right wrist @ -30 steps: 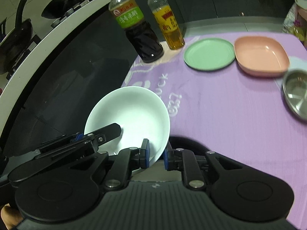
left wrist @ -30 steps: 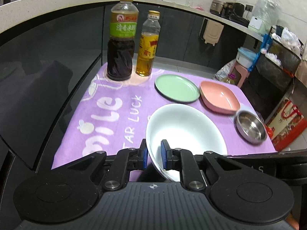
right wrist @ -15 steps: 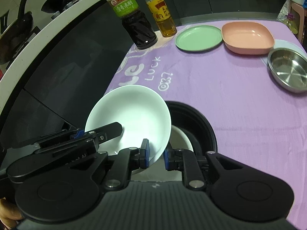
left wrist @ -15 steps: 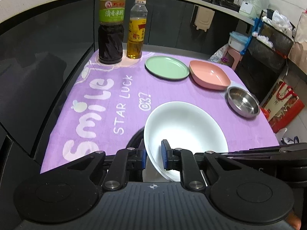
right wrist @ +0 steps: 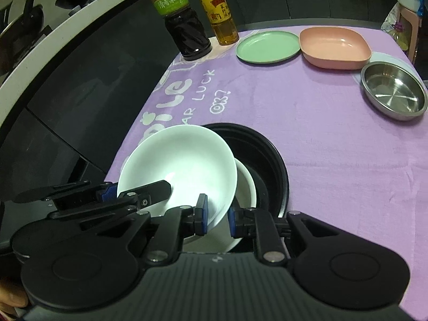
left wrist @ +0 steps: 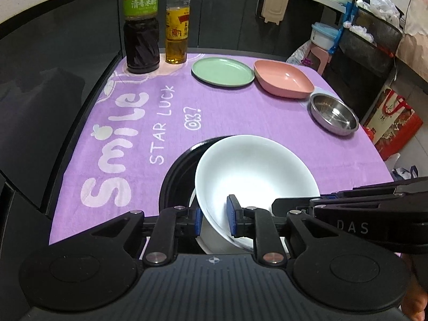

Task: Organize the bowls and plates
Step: 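Lower the small white bowl into the large white bowl inside the black bowl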

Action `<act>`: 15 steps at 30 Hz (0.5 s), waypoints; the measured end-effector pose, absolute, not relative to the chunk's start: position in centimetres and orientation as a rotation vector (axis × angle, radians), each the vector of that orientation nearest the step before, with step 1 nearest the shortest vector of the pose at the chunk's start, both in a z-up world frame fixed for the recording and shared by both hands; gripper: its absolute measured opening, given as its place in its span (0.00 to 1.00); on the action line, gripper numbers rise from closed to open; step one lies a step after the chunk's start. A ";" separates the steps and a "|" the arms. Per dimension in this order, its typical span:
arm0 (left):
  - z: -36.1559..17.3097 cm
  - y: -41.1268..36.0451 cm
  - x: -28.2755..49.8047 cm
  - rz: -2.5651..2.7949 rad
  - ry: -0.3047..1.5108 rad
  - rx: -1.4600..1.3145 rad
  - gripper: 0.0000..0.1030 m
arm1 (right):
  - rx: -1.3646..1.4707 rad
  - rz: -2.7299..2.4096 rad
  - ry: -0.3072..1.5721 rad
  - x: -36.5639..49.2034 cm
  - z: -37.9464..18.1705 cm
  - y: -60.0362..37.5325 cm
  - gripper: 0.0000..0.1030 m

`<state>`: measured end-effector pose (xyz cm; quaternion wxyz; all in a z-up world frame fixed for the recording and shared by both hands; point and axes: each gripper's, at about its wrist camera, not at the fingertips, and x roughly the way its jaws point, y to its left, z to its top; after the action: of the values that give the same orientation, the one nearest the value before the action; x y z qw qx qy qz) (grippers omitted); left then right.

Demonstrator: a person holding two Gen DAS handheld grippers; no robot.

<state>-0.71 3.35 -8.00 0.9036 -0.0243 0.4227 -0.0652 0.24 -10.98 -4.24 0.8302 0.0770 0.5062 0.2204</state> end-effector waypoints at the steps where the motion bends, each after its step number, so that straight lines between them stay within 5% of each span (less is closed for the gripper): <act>1: -8.1 3.3 -0.7 -0.136 0.879 -0.049 0.16 | 0.165 0.467 1.077 0.3 -4.3 -11.0 0.17; 15: -8.9 3.7 -0.5 -0.143 0.905 -0.061 0.16 | 0.161 0.459 1.091 0.4 -5.2 -11.2 0.17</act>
<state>-0.51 3.71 -8.88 0.8965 -0.0293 0.4366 -0.0688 0.38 -11.21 -5.15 0.8268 0.0756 0.5138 0.2162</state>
